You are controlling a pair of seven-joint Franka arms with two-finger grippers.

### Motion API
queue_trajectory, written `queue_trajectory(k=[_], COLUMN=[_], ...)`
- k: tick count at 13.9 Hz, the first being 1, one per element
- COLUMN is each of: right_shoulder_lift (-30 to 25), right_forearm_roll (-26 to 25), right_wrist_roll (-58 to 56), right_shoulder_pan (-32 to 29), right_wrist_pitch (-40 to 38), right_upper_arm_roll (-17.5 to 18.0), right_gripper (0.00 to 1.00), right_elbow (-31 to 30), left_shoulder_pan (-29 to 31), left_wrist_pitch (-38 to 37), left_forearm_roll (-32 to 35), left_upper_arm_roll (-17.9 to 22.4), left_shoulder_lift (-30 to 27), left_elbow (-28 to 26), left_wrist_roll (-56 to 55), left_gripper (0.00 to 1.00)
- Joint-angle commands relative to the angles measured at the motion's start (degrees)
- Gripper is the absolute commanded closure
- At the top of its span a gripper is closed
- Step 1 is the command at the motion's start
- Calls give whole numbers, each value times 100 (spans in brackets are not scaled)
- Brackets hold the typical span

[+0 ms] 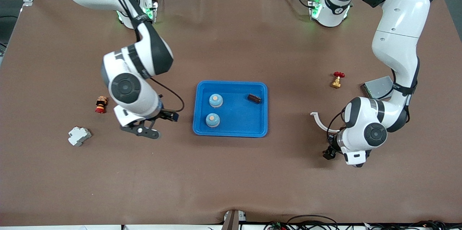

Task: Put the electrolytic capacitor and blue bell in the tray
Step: 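Retract the right arm while the left gripper grasps the second capacitor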

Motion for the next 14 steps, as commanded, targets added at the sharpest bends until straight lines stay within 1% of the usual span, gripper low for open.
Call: queue_trajectory(k=[1, 2, 4, 6, 7, 10, 14], right_shoulder_lift=[-383, -453, -550, -638, -725, -919, -1480], right_forearm_roll=[79, 79, 106, 159, 159, 159, 150], right_wrist_roll=[-446, -690, -1638, -2263, -2562, -3143, -3259], right_shoulder_pan=[-508, -684, -1088, -1414, -1581, -1942, -2057], right_wrist_pitch=[-404, -501, -677, -836, -836, -863, -871], right_upper_arm_roll=[98, 98, 107, 107, 107, 98, 81], right_gripper=[0, 0, 0, 0, 0, 0, 0], right_elbow=[-154, -171, -198, -233, -302, -356, -426], left_shoulder_pan=[-9, -9, -9, -9, -18, -26, 35], left_wrist_pitch=[55, 55, 55, 55, 55, 37, -59], left_forearm_roll=[181, 181, 181, 172, 172, 181, 190], left_upper_arm_roll=[3, 3, 3, 3, 3, 3, 3], left_shoulder_lift=[23, 14, 14, 5, 5, -12, -134], left_elbow=[35, 44, 35, 44, 35, 44, 44], left_wrist_roll=[-102, -102, -110, -119, -128, -216, -181], left_gripper=[23, 42, 76, 94, 100, 100, 100])
